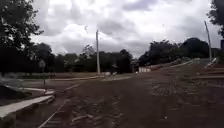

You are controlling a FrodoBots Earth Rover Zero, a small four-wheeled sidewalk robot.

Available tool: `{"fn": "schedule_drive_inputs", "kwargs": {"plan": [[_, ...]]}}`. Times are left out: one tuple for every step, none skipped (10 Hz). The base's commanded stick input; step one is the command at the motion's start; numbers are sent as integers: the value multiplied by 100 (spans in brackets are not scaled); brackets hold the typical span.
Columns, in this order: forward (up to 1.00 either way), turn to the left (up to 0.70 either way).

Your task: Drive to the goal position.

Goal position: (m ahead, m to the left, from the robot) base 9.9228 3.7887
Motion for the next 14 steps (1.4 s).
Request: {"fn": "schedule_drive_inputs", "kwargs": {"plan": [[100,0],[100,0],[100,0],[100,0],[100,0],[100,0],[100,0],[100,0],[100,0],[100,0],[100,0],[100,0],[100,0],[100,0]]}}
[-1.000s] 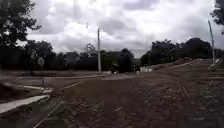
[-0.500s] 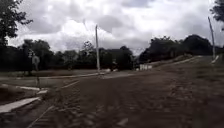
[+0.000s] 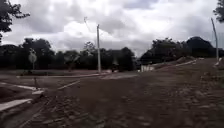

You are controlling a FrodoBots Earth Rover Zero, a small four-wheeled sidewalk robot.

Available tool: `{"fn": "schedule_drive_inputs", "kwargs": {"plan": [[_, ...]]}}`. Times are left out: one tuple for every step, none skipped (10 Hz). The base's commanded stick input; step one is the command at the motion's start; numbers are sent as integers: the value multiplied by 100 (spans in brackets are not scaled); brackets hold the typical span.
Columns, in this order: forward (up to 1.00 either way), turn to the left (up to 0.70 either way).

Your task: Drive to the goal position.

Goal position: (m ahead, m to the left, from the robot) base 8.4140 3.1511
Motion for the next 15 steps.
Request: {"fn": "schedule_drive_inputs", "kwargs": {"plan": [[100,0],[100,0],[100,0],[100,0],[100,0],[100,0],[100,0],[100,0],[100,0],[100,0],[100,0],[100,0],[100,0],[100,0],[100,0]]}}
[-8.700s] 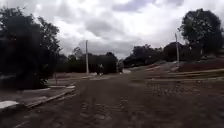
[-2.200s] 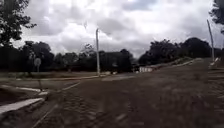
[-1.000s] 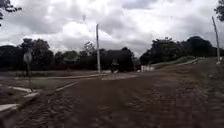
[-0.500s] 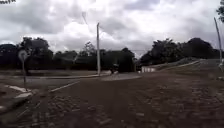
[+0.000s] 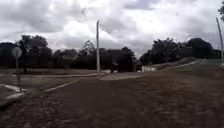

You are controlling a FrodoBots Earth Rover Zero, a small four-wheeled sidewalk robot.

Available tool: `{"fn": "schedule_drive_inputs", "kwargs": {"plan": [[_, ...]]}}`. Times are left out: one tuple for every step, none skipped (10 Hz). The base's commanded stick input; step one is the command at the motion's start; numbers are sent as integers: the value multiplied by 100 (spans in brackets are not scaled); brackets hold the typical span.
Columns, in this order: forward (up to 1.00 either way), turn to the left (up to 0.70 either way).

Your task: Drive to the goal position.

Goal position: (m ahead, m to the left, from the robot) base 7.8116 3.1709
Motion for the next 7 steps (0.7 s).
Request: {"fn": "schedule_drive_inputs", "kwargs": {"plan": [[100,0],[100,0],[100,0],[100,0],[100,0],[100,0],[100,0]]}}
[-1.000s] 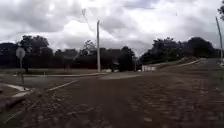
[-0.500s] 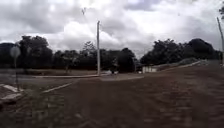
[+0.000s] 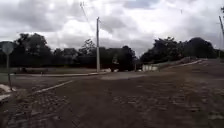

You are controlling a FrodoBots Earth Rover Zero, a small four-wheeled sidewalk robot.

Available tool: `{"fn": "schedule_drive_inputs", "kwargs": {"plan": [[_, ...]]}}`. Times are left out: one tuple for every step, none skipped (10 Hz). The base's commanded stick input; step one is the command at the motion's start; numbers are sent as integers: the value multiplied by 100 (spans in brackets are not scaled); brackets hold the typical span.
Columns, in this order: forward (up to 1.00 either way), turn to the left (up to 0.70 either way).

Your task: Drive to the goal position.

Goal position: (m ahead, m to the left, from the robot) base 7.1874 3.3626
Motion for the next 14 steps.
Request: {"fn": "schedule_drive_inputs", "kwargs": {"plan": [[100,0],[100,0],[100,0],[100,26],[100,27],[100,25],[100,0],[100,0],[100,2],[100,27],[100,27],[100,27],[100,27],[100,25]]}}
